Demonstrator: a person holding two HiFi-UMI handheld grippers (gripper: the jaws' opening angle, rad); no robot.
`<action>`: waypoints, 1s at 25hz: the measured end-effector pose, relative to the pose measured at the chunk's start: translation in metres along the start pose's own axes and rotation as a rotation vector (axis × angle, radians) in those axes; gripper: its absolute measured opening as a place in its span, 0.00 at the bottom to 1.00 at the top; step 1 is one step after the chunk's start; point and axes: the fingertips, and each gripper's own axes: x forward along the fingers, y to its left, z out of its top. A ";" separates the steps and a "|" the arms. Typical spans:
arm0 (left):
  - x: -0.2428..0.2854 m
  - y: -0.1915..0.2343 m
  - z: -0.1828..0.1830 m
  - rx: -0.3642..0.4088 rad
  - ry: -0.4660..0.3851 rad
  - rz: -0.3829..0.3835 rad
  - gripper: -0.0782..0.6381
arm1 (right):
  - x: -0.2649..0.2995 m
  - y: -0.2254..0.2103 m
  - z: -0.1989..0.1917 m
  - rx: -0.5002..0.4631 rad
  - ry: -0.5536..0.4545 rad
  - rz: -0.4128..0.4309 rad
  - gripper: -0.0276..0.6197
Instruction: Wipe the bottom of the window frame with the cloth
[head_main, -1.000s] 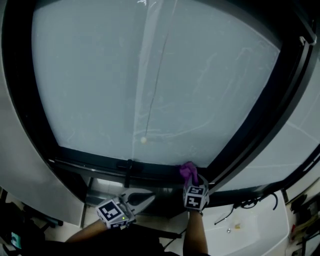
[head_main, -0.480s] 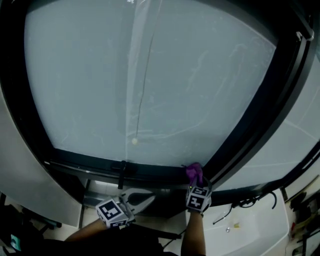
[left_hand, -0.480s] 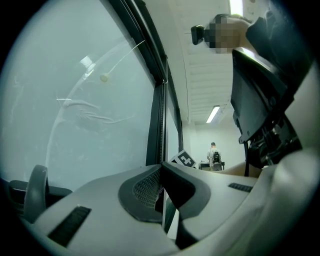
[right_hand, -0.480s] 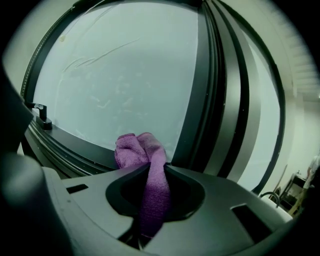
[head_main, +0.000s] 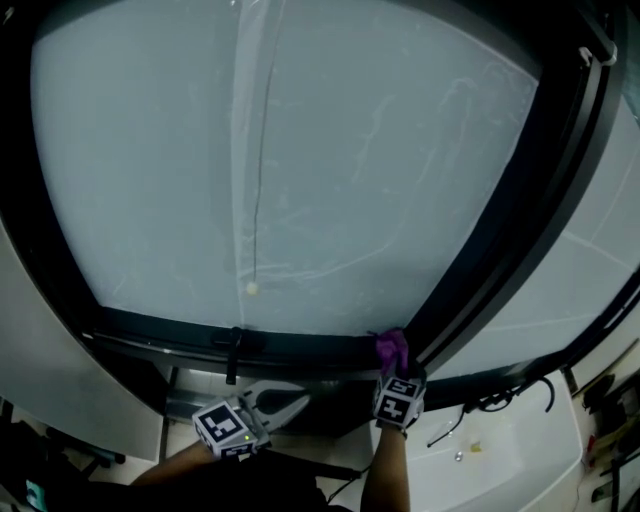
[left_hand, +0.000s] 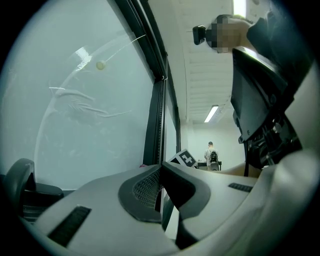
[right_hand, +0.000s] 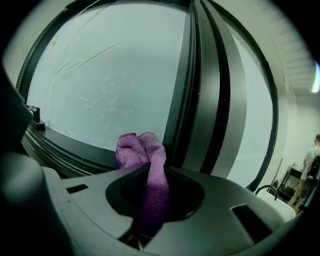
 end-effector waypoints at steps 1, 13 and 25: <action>0.000 0.000 -0.001 0.001 0.002 -0.002 0.11 | 0.000 -0.001 -0.002 0.008 -0.006 -0.009 0.14; -0.004 -0.004 -0.011 -0.025 0.042 -0.032 0.11 | -0.017 -0.013 -0.018 0.076 -0.019 -0.046 0.14; -0.002 -0.021 -0.025 -0.061 0.055 -0.065 0.11 | -0.060 -0.004 -0.052 0.090 -0.034 0.078 0.14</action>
